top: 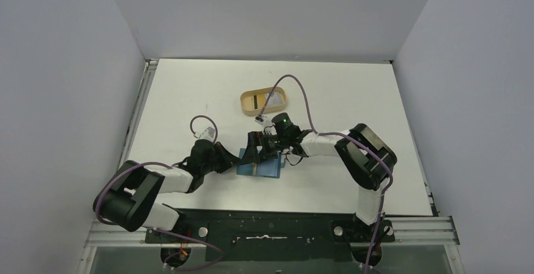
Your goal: Take the credit cards out of the card holder
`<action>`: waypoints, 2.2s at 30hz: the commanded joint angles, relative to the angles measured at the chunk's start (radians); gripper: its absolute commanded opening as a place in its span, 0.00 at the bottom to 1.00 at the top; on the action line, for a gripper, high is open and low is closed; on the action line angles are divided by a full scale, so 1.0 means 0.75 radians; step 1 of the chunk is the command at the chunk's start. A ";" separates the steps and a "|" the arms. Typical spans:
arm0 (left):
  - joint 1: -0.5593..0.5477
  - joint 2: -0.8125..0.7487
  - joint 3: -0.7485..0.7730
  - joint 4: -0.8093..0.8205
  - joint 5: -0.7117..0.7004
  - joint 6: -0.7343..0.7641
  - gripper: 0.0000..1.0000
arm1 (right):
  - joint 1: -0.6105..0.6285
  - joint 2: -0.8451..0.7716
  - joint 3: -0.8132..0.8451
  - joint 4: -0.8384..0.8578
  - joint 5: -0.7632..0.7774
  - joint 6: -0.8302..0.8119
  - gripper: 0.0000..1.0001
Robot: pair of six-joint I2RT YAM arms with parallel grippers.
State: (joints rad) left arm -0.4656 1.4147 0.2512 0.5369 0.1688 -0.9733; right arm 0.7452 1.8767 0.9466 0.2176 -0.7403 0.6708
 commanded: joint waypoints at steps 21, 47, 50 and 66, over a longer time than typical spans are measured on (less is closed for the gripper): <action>-0.027 0.015 0.023 -0.127 -0.064 0.016 0.00 | 0.086 -0.018 -0.094 -0.220 -0.045 0.170 1.00; -0.099 -0.194 0.076 -0.556 -0.304 0.056 0.00 | 0.066 0.179 -0.019 -0.630 0.188 0.220 1.00; -0.150 -0.179 0.099 -0.603 -0.355 0.058 0.00 | 0.064 0.198 0.003 -0.665 0.218 0.231 1.00; -0.206 -0.121 0.047 -0.517 -0.344 -0.019 0.00 | 0.032 0.126 -0.029 -0.414 0.266 0.475 1.00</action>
State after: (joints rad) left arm -0.6090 1.2972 0.3309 0.2146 -0.0563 -0.9897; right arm 0.7757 1.9121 1.0180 -0.0498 -0.7742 1.0191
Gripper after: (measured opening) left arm 0.006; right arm 0.999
